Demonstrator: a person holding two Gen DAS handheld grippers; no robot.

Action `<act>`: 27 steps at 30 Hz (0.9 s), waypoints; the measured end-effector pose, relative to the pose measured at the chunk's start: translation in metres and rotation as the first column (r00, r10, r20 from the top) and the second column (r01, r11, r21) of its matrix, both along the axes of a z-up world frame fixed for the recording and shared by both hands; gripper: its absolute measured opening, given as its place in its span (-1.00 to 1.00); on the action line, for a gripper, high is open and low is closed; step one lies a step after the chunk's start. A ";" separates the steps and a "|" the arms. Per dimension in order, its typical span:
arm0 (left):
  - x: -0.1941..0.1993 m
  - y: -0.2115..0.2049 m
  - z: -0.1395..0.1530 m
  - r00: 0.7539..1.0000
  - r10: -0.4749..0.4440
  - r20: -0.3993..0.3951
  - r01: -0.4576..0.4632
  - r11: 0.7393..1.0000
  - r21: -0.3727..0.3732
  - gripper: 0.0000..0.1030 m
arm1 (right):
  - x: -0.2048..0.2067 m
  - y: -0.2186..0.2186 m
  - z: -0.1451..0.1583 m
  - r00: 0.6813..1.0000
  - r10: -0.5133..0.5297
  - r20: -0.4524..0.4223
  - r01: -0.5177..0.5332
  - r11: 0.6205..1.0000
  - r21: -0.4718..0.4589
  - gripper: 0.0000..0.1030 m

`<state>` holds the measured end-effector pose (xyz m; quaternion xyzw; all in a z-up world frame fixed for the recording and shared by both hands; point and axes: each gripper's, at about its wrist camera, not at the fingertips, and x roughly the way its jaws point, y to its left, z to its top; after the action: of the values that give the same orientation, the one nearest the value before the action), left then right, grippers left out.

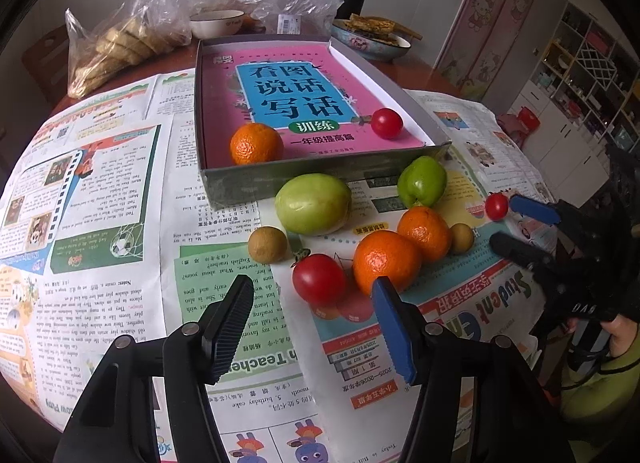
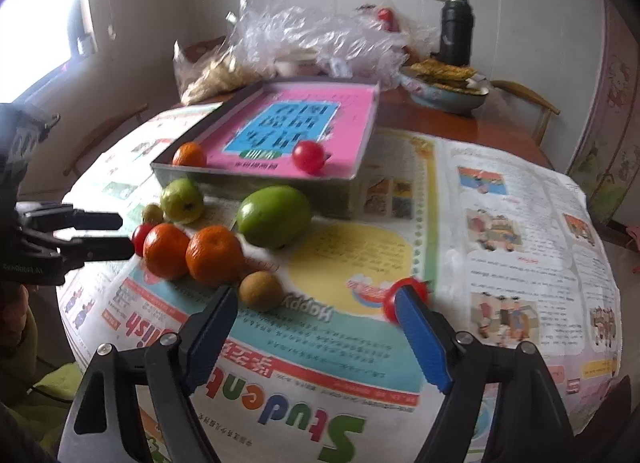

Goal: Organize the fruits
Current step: 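Grasp a red tomato in front of the green apple with the right gripper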

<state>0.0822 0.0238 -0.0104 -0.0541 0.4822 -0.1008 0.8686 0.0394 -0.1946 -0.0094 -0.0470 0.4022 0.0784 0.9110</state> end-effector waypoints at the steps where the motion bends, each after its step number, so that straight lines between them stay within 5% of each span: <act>1: 0.000 0.000 -0.001 1.000 0.001 -0.001 -0.001 1.000 -0.001 0.23 | 0.000 -0.005 0.002 1.000 -0.012 0.005 0.012 1.000 0.006 0.57; 6: 0.003 0.000 -0.005 1.000 -0.004 -0.013 0.004 1.000 -0.015 -0.05 | 0.007 -0.020 -0.004 0.998 -0.057 -0.011 0.058 0.998 0.000 0.38; 14: 0.006 -0.001 -0.006 1.000 -0.006 -0.010 0.005 1.000 -0.019 -0.06 | 0.023 -0.032 -0.015 0.996 -0.083 -0.024 0.083 0.996 -0.023 0.08; 18: 0.009 -0.001 -0.008 1.000 -0.007 -0.013 0.007 1.000 -0.028 -0.21 | 0.029 -0.034 -0.021 0.996 -0.081 -0.035 0.079 0.996 -0.040 -0.04; 27: 0.015 0.001 -0.018 0.999 0.004 -0.046 -0.006 0.999 -0.032 -0.29 | 0.034 -0.035 -0.024 0.996 -0.083 -0.032 0.081 0.994 -0.067 -0.07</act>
<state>0.0973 0.0249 -0.0280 -0.0717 0.5003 -0.1050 0.8565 0.0731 -0.2293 -0.0331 -0.0590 0.4219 0.0284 0.9043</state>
